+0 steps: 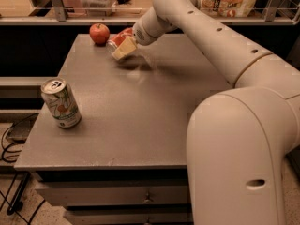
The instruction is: Move coke can near apple
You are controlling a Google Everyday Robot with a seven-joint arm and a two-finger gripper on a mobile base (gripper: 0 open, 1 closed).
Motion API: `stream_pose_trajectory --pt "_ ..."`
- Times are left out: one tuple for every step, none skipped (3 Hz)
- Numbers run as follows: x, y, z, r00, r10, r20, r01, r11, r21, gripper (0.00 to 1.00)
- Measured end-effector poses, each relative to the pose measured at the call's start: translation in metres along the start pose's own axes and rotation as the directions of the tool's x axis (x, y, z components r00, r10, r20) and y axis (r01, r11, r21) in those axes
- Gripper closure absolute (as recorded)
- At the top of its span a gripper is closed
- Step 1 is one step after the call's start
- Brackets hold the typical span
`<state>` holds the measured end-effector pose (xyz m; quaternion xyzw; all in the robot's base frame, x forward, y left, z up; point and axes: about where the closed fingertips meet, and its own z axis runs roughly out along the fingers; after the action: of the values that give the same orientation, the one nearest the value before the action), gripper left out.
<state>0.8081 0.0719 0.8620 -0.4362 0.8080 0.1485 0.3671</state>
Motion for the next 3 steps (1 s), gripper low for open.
stream_pose_trajectory --pt "-0.01 0.0 0.012 0.999 0.029 0.028 -0.029 0.9995 -0.012 0.85" --pt "-0.018 0.002 0.02 0.997 0.056 0.053 -0.055 0.9981 -0.026 0.61" --pt "-0.025 0.006 0.025 0.995 0.066 0.068 -0.063 0.9972 -0.041 0.38"
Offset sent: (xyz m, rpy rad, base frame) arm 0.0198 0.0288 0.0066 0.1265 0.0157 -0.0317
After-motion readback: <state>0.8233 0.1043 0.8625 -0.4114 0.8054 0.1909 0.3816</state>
